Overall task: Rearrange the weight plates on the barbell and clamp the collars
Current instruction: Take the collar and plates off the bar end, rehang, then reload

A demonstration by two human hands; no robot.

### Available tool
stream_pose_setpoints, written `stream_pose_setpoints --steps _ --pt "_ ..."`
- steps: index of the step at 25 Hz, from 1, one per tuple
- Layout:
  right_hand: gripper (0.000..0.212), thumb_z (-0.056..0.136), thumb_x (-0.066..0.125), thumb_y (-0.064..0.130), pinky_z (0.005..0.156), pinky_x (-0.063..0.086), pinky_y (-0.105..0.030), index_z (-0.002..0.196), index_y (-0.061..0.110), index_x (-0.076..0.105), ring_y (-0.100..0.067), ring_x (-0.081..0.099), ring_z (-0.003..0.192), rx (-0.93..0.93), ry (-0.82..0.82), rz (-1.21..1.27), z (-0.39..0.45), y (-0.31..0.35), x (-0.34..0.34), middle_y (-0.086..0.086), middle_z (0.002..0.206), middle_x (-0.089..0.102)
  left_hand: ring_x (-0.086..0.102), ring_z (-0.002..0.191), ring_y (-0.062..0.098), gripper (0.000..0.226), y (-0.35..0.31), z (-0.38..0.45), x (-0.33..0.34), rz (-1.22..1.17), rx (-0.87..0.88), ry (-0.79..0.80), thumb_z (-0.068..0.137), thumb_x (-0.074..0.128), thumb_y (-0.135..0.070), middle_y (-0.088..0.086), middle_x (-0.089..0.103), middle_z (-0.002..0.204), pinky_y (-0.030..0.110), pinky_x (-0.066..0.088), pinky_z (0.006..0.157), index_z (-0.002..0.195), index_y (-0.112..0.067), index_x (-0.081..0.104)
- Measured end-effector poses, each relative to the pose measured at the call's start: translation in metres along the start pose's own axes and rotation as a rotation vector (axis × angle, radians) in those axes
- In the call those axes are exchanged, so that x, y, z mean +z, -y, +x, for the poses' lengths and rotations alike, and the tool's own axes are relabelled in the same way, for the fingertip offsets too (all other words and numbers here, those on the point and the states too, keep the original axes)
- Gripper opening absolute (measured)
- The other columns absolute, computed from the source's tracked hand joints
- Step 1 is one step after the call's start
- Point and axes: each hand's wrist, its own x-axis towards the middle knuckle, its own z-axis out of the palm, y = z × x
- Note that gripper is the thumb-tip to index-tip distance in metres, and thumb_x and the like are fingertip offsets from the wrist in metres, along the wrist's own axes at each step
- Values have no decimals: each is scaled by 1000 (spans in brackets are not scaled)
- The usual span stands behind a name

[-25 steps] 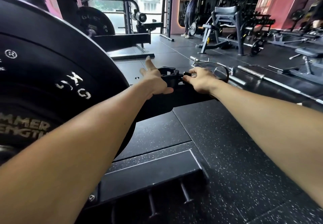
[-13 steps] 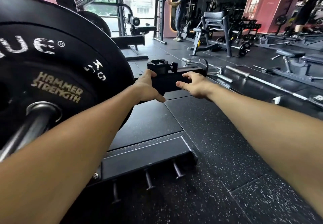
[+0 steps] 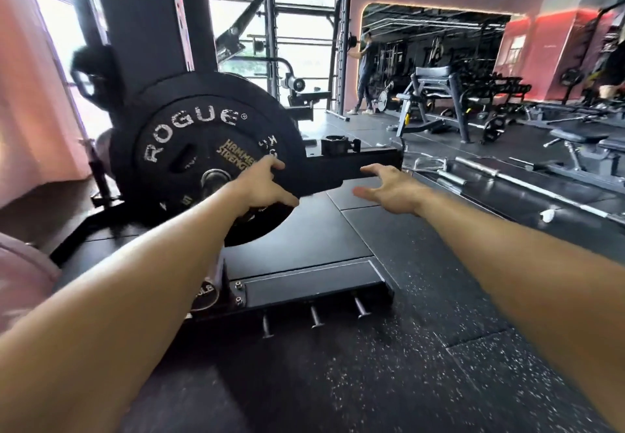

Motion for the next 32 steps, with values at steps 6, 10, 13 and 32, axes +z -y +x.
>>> stream_pose_setpoints --steps 6,10,13,32 --pt "67 91 61 48 104 36 -31 149 23 36 -26 45 131 -159 59 89 2 79 32 -7 151 36 61 104 25 79 40 -57 -85 35 -132 -227 65 90 -19 0 56 106 34 52 92 132 -19 51" --pt "68 91 61 48 98 38 -30 149 25 34 -26 47 127 -218 99 133 27 116 55 -8 151 35 59 93 19 70 76 -57 -126 73 -182 -337 70 87 -20 -1 56 102 27 49 81 130 -19 52" --pt "69 91 62 46 105 36 -32 150 25 33 -26 42 134 -216 96 172 55 129 68 -10 151 36 57 85 17 57 89 -39 -135 73 -193 -365 79 78 -17 5 61 106 24 44 73 130 -19 52" --pt "83 90 69 26 112 35 -41 149 5 15 -31 42 133 -75 107 265 161 115 157 -15 147 39 63 109 38 35 135 72 -123 863 -194 -538 98 60 -27 16 63 120 37 41 73 123 -4 55"
